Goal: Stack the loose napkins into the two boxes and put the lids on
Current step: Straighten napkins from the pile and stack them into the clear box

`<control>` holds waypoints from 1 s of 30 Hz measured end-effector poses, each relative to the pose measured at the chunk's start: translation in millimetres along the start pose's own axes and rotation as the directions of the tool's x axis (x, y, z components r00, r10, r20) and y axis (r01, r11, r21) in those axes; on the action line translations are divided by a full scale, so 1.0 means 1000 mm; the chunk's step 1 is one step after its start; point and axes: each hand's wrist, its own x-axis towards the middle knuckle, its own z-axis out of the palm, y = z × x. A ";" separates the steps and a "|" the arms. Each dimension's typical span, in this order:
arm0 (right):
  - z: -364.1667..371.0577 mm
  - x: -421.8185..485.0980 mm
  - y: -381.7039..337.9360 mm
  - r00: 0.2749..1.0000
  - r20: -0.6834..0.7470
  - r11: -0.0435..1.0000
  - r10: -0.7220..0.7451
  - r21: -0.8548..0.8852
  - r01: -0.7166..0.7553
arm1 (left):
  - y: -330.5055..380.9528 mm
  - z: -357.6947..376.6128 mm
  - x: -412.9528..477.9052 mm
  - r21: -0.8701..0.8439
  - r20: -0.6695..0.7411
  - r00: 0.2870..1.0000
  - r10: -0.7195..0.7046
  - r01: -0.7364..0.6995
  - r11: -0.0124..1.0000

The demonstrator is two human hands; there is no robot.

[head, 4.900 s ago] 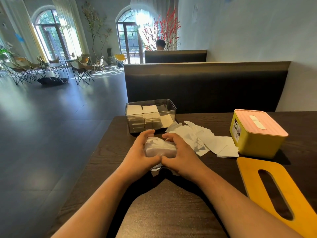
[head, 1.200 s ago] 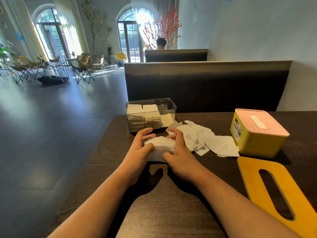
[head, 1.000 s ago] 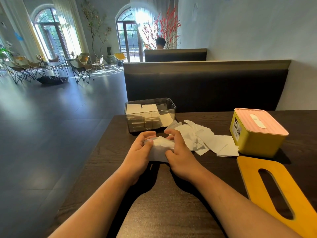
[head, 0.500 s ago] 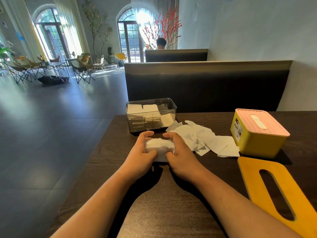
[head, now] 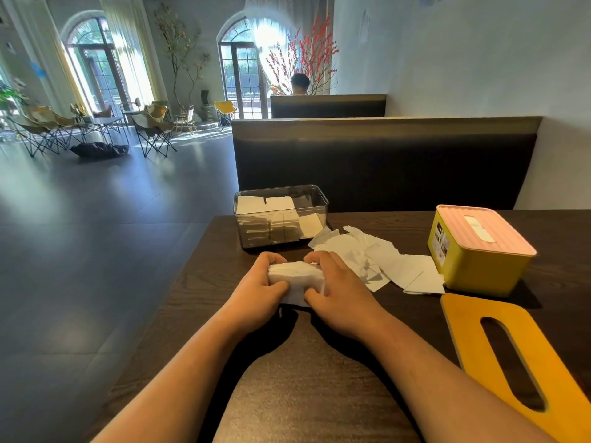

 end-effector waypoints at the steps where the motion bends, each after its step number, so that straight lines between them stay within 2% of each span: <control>1: 0.000 0.000 0.000 1.000 0.011 1.000 0.001 -0.022 -0.001 | 0.000 0.000 0.001 0.010 0.009 1.000 0.001 -0.001 1.000; 4: 0.001 0.000 0.000 0.999 0.043 1.000 0.019 -0.013 -0.019 | 0.000 0.001 0.001 0.035 0.033 0.999 -0.004 0.003 0.999; 7: 0.001 0.001 0.000 1.000 0.004 0.997 0.031 0.065 -0.031 | -0.001 0.001 0.003 0.032 0.006 1.000 -0.001 0.000 0.999; 12: 0.002 0.002 0.003 0.997 0.004 0.983 0.076 0.167 -0.075 | -0.003 -0.005 0.006 -0.196 -0.088 0.995 -0.055 0.037 0.980; 15: 0.002 0.000 0.001 0.996 0.033 0.965 0.088 0.247 -0.093 | -0.001 -0.009 0.004 -0.365 -0.075 0.995 -0.058 0.027 0.930; 18: -0.001 -0.003 -0.004 0.993 0.080 0.939 0.092 0.325 -0.113 | 0.003 -0.014 -0.001 -0.434 -0.047 0.998 -0.041 0.017 0.901; 21: -0.008 -0.006 -0.011 0.985 0.137 0.910 0.100 0.388 -0.147 | 0.010 -0.015 -0.006 -0.438 0.009 1.000 -0.002 0.005 0.899; 25: -0.020 -0.006 -0.024 0.967 0.238 0.919 0.095 0.353 -0.177 | 0.027 -0.016 -0.012 -0.395 0.099 0.995 -0.008 0.047 0.918; 30: -0.046 0.011 -0.039 0.979 0.168 0.919 0.111 0.357 -0.166 | 0.051 -0.027 0.007 -0.258 -0.001 0.997 0.071 -0.069 0.964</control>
